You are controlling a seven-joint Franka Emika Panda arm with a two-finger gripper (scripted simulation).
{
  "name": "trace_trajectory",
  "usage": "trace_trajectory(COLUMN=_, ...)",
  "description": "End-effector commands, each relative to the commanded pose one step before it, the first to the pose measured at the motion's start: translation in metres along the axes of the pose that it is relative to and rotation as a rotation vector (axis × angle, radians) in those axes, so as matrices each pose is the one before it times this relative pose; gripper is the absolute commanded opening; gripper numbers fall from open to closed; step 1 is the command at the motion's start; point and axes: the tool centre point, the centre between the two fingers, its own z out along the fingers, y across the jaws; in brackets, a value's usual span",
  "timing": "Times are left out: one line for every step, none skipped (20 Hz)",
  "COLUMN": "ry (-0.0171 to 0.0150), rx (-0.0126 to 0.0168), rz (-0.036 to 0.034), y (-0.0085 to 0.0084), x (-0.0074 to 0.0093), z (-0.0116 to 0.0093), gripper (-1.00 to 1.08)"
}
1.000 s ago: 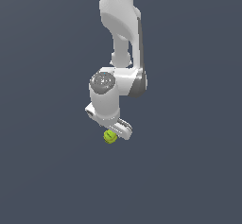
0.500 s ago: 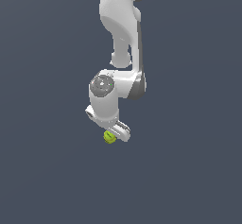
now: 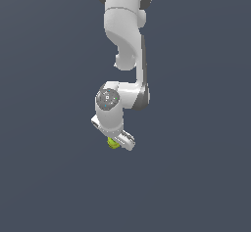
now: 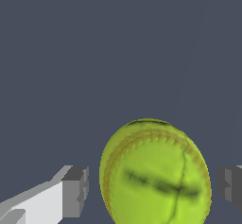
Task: Pick up the object and move it to a goal position.
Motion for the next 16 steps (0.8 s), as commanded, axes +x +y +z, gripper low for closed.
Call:
trace_trajectory(ry=0.00133, rx=0.00082, rz=0.00059, y=-0.00039, x=0.00069, z=0.0057, gripper=1.0)
trace_trajectory(ry=0.0, rx=0.0, rz=0.0, y=-0.00021, x=0.00032, z=0.00059, gripper=1.0)
trace_trajectory(ry=0.0, rx=0.0, rz=0.0, y=-0.00019, x=0.00038, z=-0.00012, gripper=1.0)
trace_trajectory(ry=0.0, rx=0.0, rz=0.0, y=-0.00007, x=0.00016, z=-0.00018, gripper=1.0)
trace_trajectory(ry=0.0, rx=0.0, rz=0.0, y=0.0, x=0.0, z=0.0, gripper=-1.0)
trace_trajectory(ry=0.0, rx=0.0, rz=0.0, y=0.0, x=0.0, z=0.0, gripper=-1.0)
trace_trajectory(ry=0.0, rx=0.0, rz=0.0, y=0.0, x=0.0, z=0.0, gripper=-1.0)
trace_trajectory(ry=0.0, rx=0.0, rz=0.0, y=0.0, x=0.0, z=0.0, gripper=-1.0)
trace_trajectory(ry=0.0, rx=0.0, rz=0.0, y=0.0, x=0.0, z=0.0, gripper=-1.0)
trace_trajectory(ry=0.0, rx=0.0, rz=0.0, y=0.0, x=0.0, z=0.0, gripper=-1.0)
trace_trajectory(ry=0.0, rx=0.0, rz=0.0, y=0.0, x=0.0, z=0.0, gripper=-1.0)
trace_trajectory(ry=0.0, rx=0.0, rz=0.0, y=0.0, x=0.0, z=0.0, gripper=-1.0)
trace_trajectory(ry=0.0, rx=0.0, rz=0.0, y=0.0, x=0.0, z=0.0, gripper=-1.0)
trace_trajectory(ry=0.0, rx=0.0, rz=0.0, y=0.0, x=0.0, z=0.0, gripper=-1.0)
trace_trajectory(ry=-0.00076, rx=-0.00014, rz=-0.0006, y=-0.00028, x=-0.00047, z=0.0001, gripper=-1.0)
trace_trajectory(ry=0.0, rx=0.0, rz=0.0, y=0.00004, x=-0.00012, z=-0.00007, gripper=-1.0)
